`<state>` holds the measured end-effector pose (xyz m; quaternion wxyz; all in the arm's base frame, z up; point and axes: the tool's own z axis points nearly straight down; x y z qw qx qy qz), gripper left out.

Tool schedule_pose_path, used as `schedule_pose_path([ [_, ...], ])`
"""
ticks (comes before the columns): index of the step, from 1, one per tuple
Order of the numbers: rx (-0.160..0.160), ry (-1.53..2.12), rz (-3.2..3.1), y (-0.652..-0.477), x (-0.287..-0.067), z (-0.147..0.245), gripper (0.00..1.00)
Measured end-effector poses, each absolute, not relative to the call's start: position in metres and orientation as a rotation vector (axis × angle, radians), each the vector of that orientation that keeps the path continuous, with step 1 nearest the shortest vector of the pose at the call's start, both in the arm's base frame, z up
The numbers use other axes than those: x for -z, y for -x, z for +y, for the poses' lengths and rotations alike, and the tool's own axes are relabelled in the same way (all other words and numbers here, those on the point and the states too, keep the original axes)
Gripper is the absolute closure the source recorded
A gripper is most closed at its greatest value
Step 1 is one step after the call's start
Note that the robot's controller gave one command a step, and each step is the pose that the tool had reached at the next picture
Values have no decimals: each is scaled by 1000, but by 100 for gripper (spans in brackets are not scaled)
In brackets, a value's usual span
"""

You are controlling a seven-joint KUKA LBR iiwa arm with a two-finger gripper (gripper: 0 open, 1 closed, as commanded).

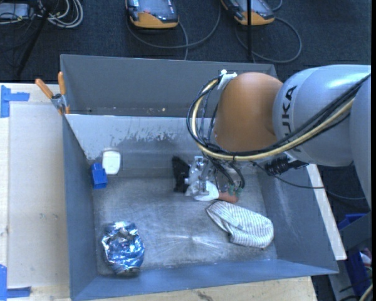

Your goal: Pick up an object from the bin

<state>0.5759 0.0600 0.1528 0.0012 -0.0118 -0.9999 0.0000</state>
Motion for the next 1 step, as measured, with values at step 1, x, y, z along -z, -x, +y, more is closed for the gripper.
schedule_pose_path([
  [1,0,35,-3136,-572,-209,61,100],
])
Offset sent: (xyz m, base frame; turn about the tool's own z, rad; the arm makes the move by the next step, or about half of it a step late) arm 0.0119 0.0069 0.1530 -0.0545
